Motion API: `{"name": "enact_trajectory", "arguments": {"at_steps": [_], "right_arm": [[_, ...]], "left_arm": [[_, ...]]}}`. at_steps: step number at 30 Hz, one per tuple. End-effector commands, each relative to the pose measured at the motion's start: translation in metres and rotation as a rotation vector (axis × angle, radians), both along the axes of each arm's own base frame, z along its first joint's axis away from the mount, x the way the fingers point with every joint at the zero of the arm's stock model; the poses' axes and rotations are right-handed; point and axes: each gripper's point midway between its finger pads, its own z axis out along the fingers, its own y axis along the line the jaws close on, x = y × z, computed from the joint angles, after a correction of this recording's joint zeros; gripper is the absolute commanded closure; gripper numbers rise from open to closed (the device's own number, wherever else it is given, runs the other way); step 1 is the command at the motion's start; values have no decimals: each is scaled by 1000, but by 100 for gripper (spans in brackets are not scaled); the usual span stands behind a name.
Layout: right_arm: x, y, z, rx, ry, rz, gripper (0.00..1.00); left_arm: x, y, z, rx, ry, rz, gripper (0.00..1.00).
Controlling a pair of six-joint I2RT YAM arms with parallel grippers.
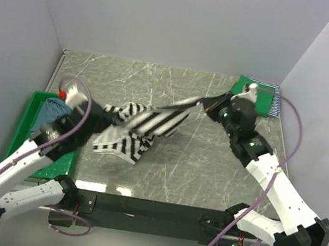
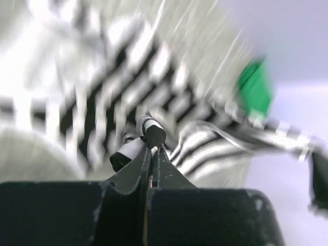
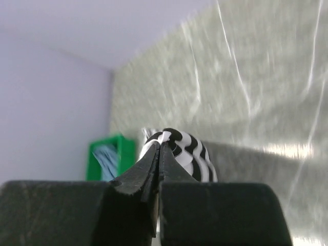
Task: Fold and stack the tank tops
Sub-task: Flatten the tank top out
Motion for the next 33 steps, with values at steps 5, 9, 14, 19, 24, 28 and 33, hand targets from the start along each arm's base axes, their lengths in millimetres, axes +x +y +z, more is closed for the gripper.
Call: {"name": "enact_trajectory", "arguments": {"at_steps": [5,9,14,19,24,28,33], "right_arm": [[49,-43,113,-38,-253,-75,100],[89,-47,184,-11,-419,-55,100],[129,-52,257,-12,-570,-55,100],[139,-58,295,-39,-642,-40,100],[134,-64,275,-61,-598,-32,100],[104,-76,231,-66,-528,-59,100],[77,-76,76,-45,-235,-40,100]], "left_arm": [[108,38,167,73,-366,81,100],[184,56,237,43,-500,86,100],[244,49,290,36,-626,2,99],[252,50,328,37,-710,-28,100],[223,55,325,57,-730,-33,99],[210,56,256,45,-600,-49,100],[168,48,167,-46,-439,-81,100]]}}
